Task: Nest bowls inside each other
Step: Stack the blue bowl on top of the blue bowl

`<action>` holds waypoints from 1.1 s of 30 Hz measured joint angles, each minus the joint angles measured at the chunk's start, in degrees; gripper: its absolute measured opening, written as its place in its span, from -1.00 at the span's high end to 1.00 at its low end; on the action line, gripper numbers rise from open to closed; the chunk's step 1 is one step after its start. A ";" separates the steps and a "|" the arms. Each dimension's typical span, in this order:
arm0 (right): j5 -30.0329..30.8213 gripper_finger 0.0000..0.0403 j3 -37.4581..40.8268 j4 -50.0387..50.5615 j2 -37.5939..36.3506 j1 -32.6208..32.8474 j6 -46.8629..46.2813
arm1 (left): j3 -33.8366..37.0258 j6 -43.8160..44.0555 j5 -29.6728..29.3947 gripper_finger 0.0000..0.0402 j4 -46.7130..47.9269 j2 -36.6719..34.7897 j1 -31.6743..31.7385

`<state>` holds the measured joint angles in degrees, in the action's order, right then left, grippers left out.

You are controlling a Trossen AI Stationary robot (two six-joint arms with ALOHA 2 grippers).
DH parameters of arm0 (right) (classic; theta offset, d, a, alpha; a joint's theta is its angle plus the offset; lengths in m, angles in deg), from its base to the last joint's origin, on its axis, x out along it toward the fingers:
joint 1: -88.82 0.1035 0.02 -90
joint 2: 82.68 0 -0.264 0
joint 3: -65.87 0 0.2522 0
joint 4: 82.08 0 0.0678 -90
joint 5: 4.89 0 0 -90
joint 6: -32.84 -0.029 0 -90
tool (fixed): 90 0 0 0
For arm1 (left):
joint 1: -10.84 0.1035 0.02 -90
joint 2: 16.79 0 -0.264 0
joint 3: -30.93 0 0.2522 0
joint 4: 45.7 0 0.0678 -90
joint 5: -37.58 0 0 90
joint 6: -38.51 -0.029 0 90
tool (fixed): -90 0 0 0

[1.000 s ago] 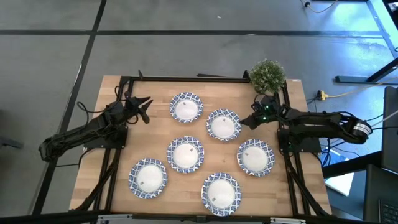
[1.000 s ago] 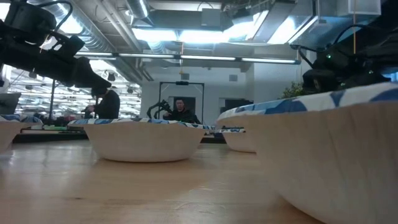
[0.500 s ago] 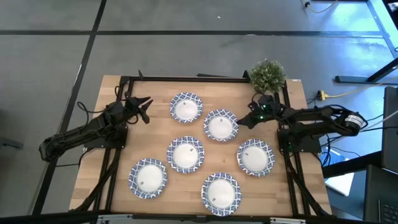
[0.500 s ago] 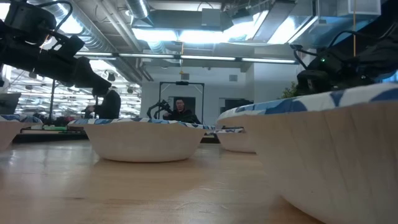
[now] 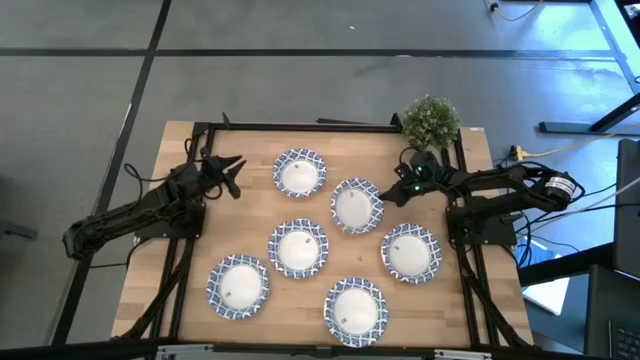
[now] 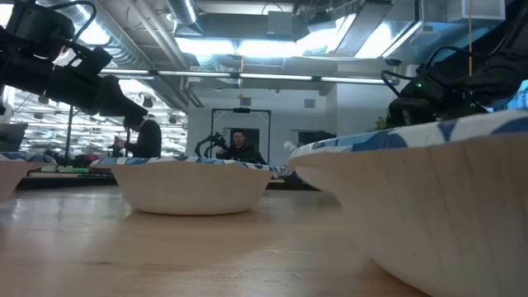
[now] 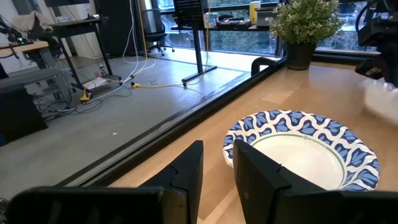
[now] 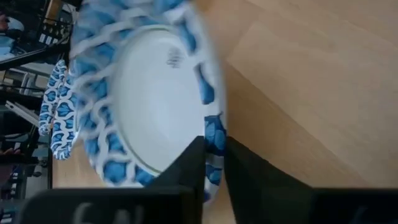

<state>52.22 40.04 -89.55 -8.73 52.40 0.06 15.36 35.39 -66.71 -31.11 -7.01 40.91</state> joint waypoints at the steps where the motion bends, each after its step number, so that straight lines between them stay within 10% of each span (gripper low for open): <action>1: -0.06 0.83 -0.15 -0.01 0.00 0.03 0.12 | -0.01 0.00 0.00 0.59 0.00 -0.01 0.00; 18: -3.22 0.96 -1.11 -4.50 0.04 1.85 -2.65 | -0.01 0.00 0.00 0.59 0.01 -0.01 0.02; 33: -6.49 0.98 -16.79 4.83 0.04 8.58 0.46 | -0.02 -0.02 0.00 0.59 -0.01 0.01 0.02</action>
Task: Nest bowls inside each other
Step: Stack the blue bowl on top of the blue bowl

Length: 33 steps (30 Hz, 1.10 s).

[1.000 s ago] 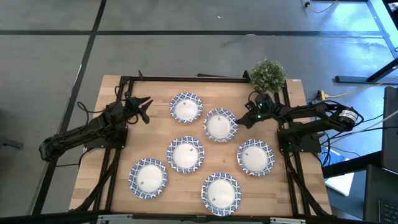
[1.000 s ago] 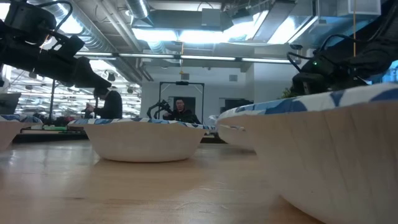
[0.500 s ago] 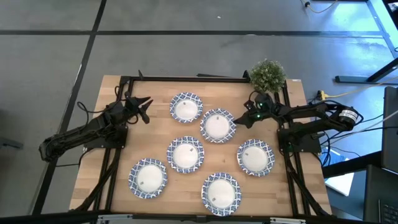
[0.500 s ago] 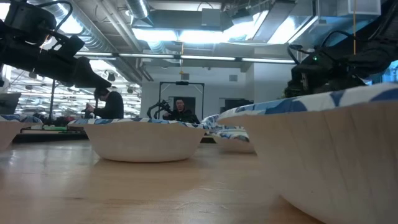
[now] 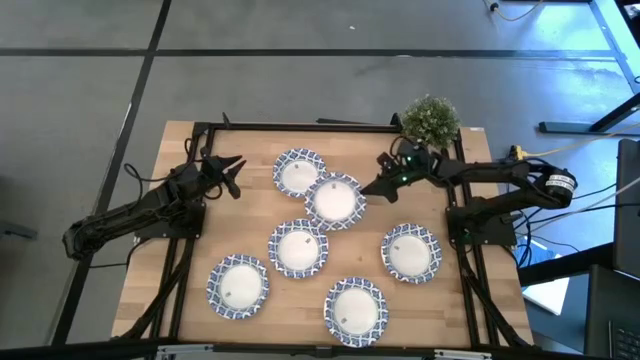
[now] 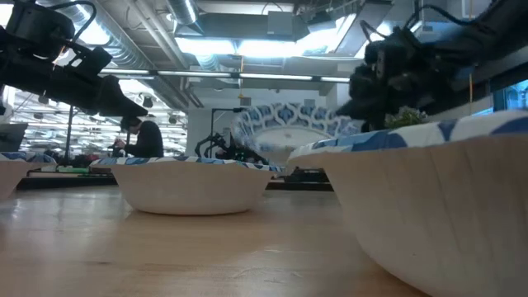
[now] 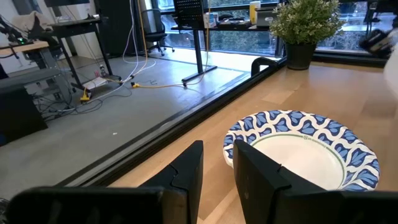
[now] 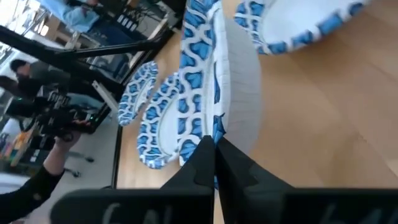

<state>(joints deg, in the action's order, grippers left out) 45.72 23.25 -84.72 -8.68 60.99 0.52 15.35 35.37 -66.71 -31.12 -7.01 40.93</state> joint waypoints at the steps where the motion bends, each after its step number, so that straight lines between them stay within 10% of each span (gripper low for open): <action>1: -0.12 0.98 -1.33 1.87 0.00 0.37 0.99 | 0.02 0.00 0.00 0.59 0.02 0.00 0.00; 17: 1.87 0.98 -11.30 12.51 0.09 9.99 1.40 | 0.00 -0.02 0.00 0.59 0.00 0.00 0.00; 33: -1.55 0.99 -17.02 -1.45 14.82 18.50 -3.27 | 0.02 -0.04 0.00 0.59 0.00 0.00 0.00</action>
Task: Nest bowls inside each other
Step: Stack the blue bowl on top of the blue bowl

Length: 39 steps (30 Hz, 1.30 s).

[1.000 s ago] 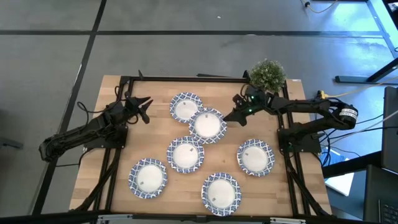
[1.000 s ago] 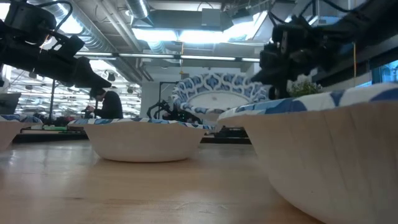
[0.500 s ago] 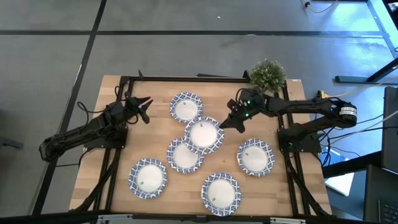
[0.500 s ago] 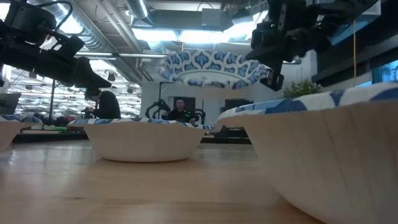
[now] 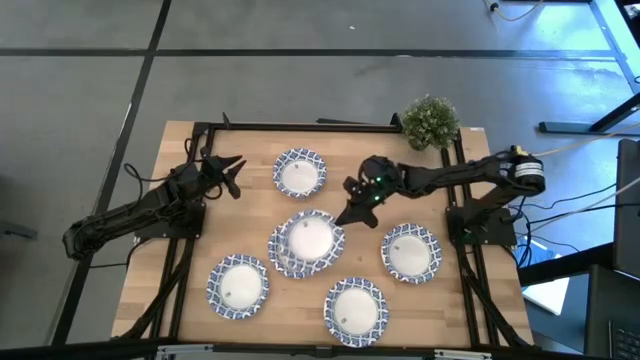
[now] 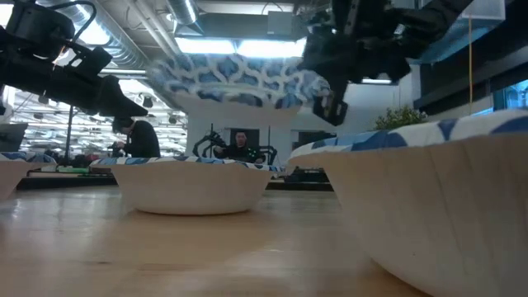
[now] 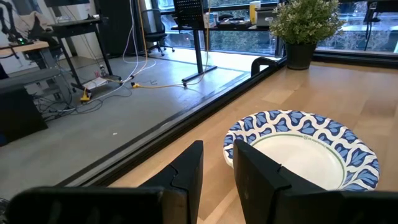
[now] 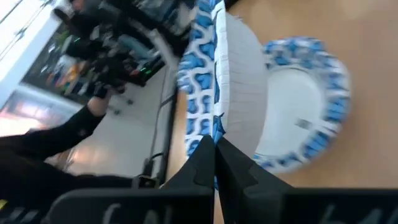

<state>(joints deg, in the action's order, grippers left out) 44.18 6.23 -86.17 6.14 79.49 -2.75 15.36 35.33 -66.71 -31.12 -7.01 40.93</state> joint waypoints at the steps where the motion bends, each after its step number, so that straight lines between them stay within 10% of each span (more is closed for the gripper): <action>1: -1.00 0.99 -1.27 0.00 1.02 0.33 0.08 | 0.00 0.00 0.00 0.59 0.00 0.00 -0.01; 15: -2.33 0.99 -11.65 0.33 15.18 3.28 2.90 | -0.02 -0.02 0.00 0.59 0.00 0.00 0.00; 39: -1.81 0.96 -11.72 6.76 15.76 0.53 6.02 | 0.00 -0.04 0.00 0.59 0.00 0.00 0.00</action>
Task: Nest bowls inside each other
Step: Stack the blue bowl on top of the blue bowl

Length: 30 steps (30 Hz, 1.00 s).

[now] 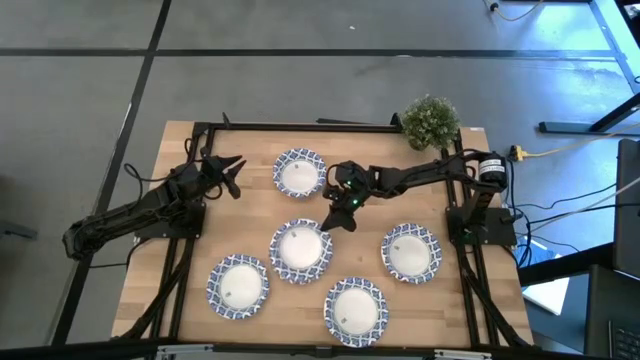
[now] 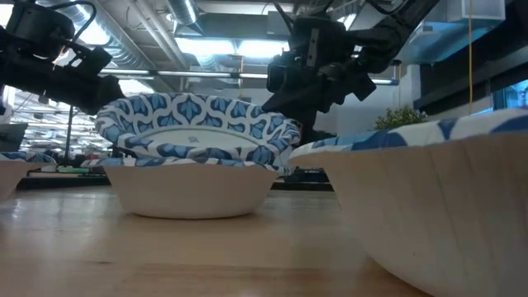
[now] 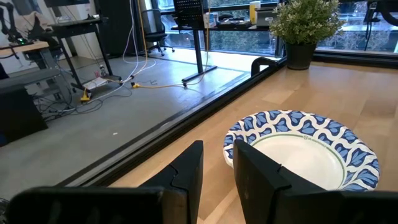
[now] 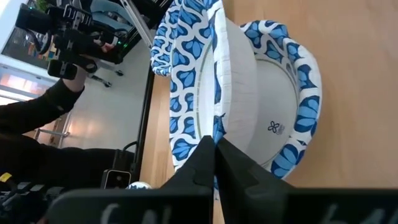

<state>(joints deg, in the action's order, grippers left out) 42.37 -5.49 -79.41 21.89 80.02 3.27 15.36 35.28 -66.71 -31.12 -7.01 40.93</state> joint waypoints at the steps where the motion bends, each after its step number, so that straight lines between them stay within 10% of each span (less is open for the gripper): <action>1: 0.02 0.93 0.00 0.00 0.00 0.00 0.05 | 0.00 0.02 0.00 0.59 0.00 0.00 -0.01; 30: 4.24 0.62 0.02 3.25 -0.04 1.05 3.08 | 0.00 0.00 -0.02 0.59 0.00 -0.01 0.00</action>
<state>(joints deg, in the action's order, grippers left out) 46.61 -5.47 -76.16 21.85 81.08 6.36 15.36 35.28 -66.73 -31.12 -7.02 40.93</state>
